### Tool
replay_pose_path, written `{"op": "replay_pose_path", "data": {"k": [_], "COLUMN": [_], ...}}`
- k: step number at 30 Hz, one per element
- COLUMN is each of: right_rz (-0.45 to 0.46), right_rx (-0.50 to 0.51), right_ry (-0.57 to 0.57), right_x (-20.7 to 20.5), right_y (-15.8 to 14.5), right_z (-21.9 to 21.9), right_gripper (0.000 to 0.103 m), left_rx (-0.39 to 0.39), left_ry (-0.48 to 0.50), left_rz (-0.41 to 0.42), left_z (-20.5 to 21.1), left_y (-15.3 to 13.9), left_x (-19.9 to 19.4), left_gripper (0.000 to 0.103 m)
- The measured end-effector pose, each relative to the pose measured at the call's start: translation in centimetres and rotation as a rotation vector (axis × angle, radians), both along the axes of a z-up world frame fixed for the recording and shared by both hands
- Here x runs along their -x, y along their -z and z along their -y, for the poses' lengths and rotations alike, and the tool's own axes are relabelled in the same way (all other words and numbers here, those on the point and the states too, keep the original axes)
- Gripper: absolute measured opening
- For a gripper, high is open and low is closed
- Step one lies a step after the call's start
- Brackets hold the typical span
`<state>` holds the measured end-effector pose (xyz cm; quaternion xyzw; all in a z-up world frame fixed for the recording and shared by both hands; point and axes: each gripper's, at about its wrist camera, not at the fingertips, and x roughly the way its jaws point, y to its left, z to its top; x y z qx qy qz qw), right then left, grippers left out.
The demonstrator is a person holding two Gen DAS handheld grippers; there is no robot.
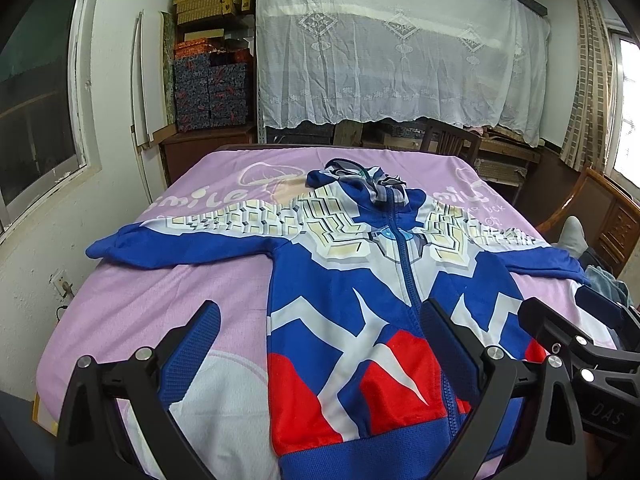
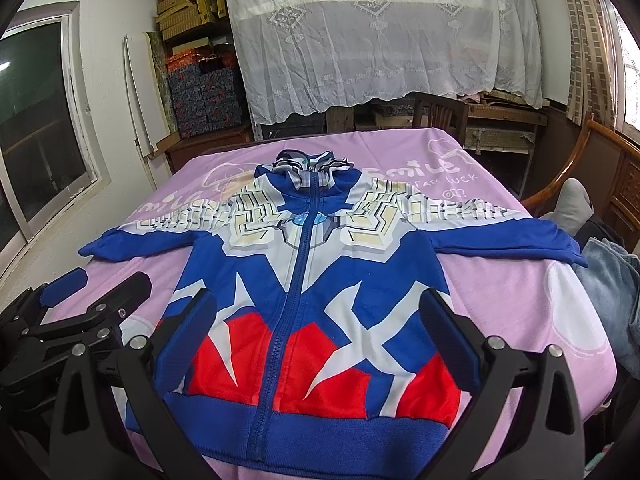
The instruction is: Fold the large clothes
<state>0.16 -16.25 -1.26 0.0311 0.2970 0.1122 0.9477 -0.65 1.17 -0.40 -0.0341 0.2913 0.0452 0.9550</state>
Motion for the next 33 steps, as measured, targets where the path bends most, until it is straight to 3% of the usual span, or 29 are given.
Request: {"op": "replay_pose_path", "data": {"k": [26,33], "right_rz": [-0.075,-0.142], "right_rx": [-0.024,-0.102], "right_ry": [-0.025,0.033], "right_x": [-1.1,-2.9], "right_y": [1.4,3.1], "right_z": [0.2,5.0], "right_gripper": [0.099,0.099], "left_rx": [-0.005,0.112], "left_ry": [0.001,-0.039], "left_rz": [-0.064,-0.155], "left_z": [-0.3,-4.3], "left_y": [1.9,4.3], "left_x": [-1.0,-2.2], "left_gripper": [0.1,0.1]}}
